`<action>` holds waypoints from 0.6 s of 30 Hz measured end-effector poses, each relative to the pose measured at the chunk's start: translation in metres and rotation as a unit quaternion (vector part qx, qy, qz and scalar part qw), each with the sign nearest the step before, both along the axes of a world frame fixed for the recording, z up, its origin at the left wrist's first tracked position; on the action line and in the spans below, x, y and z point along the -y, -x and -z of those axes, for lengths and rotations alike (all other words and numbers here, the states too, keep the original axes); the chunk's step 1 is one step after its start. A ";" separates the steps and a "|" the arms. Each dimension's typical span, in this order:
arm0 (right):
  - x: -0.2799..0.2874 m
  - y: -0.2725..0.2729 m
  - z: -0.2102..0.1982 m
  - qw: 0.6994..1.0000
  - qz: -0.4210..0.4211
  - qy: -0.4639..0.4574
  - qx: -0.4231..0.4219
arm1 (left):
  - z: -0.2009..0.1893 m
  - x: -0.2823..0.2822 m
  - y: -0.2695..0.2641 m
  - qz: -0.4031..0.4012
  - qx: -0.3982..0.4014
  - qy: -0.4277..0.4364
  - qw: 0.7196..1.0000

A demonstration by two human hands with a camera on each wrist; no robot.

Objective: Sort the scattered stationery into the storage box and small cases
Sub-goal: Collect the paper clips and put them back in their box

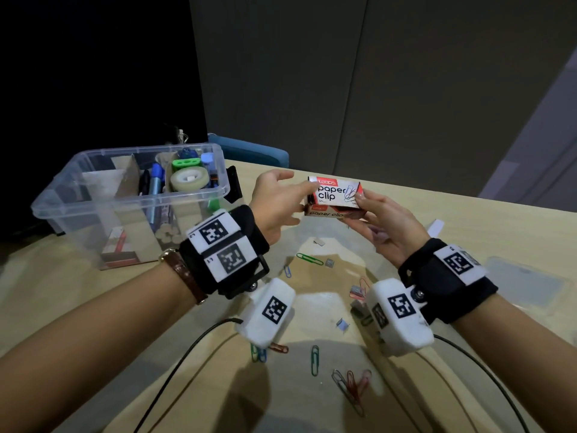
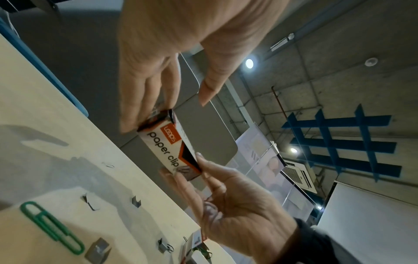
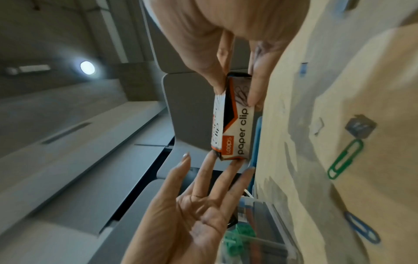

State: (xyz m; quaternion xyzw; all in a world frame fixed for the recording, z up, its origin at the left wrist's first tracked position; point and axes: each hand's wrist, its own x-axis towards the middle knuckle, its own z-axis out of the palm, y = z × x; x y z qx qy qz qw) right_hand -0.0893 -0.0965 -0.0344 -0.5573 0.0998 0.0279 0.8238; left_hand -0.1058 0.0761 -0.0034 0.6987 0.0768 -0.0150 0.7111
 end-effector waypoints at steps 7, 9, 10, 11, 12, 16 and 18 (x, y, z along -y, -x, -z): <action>-0.024 -0.002 -0.022 0.987 0.040 0.103 0.115 | -0.006 -0.012 -0.004 -0.088 0.083 -0.007 0.993; -0.036 -0.001 -0.029 0.982 0.051 0.093 0.159 | -0.014 -0.021 -0.002 -0.100 0.094 0.000 0.991; -0.043 -0.001 -0.034 0.978 0.053 0.090 0.179 | -0.020 -0.027 0.000 -0.109 0.105 0.002 0.989; -0.050 -0.001 -0.040 0.974 0.054 0.091 0.200 | -0.027 -0.034 0.002 -0.118 0.118 -0.002 0.986; -0.059 -0.001 -0.047 0.970 0.052 0.092 0.220 | -0.035 -0.043 0.004 -0.127 0.134 -0.011 0.983; -0.103 -0.006 -0.079 0.946 0.004 0.126 0.298 | -0.074 -0.089 0.020 -0.159 0.173 -0.047 0.971; -0.132 -0.012 -0.091 0.934 -0.025 0.148 0.323 | -0.092 -0.116 0.032 -0.161 0.154 -0.064 0.973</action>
